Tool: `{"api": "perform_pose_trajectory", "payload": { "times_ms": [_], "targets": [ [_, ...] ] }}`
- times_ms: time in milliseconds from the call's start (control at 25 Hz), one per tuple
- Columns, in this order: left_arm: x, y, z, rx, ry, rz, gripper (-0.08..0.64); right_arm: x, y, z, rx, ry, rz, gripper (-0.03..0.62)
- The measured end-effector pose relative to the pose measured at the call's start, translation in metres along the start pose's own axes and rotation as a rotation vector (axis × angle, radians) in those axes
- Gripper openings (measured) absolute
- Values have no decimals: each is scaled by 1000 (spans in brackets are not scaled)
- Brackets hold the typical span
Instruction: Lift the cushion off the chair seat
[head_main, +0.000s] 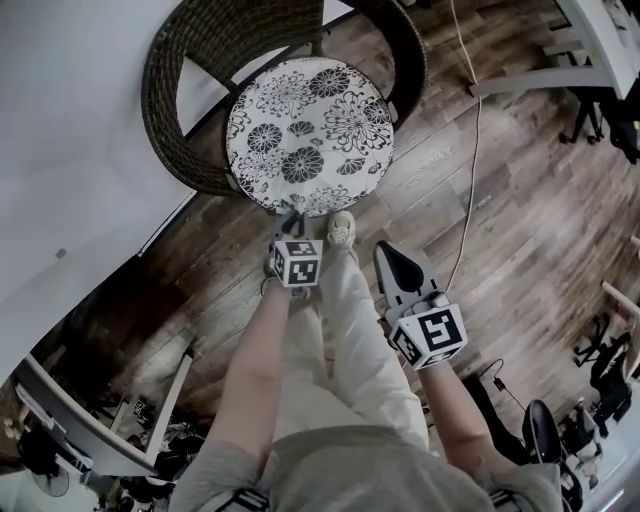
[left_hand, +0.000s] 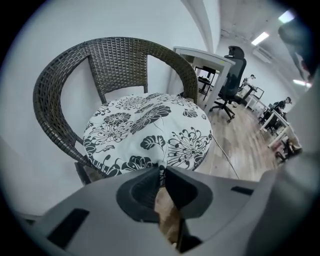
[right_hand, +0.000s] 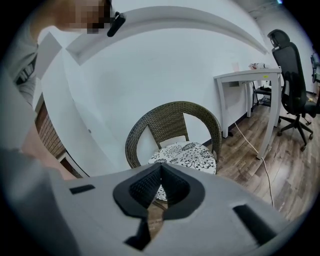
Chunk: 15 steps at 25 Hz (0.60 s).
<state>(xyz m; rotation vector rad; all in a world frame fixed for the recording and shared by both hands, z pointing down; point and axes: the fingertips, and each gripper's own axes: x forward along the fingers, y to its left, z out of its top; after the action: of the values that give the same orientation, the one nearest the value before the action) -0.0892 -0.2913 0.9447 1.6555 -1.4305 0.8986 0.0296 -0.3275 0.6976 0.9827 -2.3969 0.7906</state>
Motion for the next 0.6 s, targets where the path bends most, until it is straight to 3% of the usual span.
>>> {"api": "perform_pose_trajectory", "payload": {
  "times_ms": [320,600],
  "targets": [
    [-58,4,9,-87,-63,11,31,-25,27,30,-18,-68,-8,2],
    [-112,-11,19,-76,-107,-15,31,-51,56,54,-42,-120,-4,2]
  ]
}}
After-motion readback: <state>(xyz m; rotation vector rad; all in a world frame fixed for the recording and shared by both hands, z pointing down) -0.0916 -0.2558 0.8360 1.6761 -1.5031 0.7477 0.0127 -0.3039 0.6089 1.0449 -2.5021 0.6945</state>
